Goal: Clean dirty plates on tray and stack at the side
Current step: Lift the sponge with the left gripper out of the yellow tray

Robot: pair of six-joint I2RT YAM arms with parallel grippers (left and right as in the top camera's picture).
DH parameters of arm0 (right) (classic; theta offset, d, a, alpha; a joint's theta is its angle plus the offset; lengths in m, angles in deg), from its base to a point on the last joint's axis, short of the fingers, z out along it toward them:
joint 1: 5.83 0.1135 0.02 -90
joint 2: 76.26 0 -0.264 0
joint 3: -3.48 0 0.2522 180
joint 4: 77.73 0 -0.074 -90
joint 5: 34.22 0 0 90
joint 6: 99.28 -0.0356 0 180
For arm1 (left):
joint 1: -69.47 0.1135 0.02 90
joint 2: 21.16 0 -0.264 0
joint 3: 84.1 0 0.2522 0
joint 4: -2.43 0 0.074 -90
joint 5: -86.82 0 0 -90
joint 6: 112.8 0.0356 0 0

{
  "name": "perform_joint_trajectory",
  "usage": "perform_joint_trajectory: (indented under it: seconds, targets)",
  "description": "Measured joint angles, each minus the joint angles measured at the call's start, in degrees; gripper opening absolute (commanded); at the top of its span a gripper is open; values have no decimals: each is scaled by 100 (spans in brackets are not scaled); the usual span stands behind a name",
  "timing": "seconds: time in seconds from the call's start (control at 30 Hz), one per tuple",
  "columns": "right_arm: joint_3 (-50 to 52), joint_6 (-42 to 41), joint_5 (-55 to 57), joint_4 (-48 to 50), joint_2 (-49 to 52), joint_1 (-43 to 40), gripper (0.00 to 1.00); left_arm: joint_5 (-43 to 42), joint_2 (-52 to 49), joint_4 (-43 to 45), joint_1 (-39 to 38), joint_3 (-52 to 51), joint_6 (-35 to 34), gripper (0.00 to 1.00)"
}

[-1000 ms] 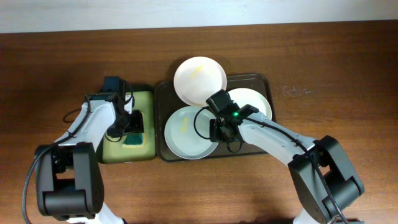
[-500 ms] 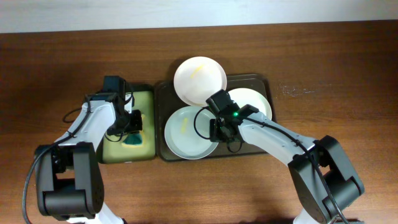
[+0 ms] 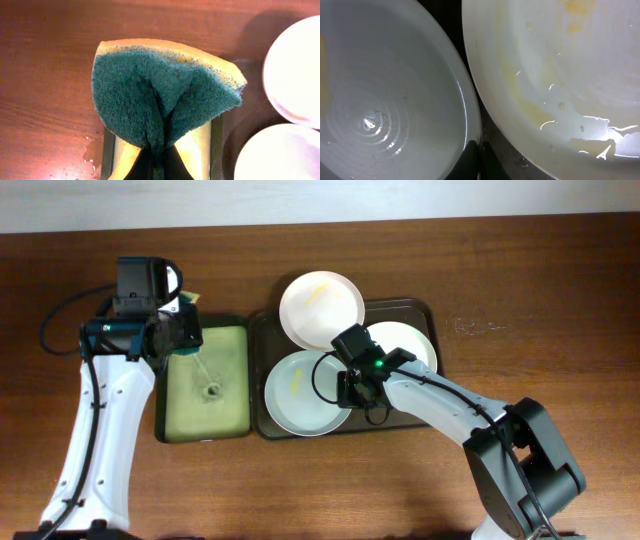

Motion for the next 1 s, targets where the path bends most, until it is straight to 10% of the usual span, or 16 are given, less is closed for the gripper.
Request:
perform_joint_trajectory:
  seconds: [1.0]
  targets:
    - [0,2,2,13,0,0,4,-2,-420,-271,-7,-68,2,0]
